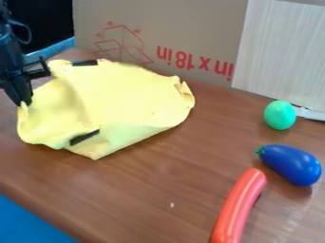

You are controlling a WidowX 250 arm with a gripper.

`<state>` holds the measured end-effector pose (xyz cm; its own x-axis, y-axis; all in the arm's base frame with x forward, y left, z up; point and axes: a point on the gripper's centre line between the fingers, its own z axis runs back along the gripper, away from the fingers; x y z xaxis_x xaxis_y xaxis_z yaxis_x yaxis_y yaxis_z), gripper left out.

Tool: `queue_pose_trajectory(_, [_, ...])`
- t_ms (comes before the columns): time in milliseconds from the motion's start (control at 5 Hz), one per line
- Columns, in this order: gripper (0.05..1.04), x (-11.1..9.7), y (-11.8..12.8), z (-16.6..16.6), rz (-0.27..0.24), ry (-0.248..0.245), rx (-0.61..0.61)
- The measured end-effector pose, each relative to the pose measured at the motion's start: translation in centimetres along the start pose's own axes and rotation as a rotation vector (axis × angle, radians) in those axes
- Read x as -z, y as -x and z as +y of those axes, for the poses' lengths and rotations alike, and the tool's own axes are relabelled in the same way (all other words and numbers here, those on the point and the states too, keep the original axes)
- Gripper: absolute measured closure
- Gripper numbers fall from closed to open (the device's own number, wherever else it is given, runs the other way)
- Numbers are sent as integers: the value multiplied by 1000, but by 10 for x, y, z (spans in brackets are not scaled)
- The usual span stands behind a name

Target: Unfold the cloth from top right to bottom left

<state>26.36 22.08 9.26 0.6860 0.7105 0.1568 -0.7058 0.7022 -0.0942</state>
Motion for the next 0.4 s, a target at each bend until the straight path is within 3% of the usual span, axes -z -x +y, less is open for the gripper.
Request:
queue_pose_trajectory(200, [981, 2, 2, 8, 9, -50, -6])
queue_pose_trajectory(400, [789, 2, 2, 13, 9, -76, -18])
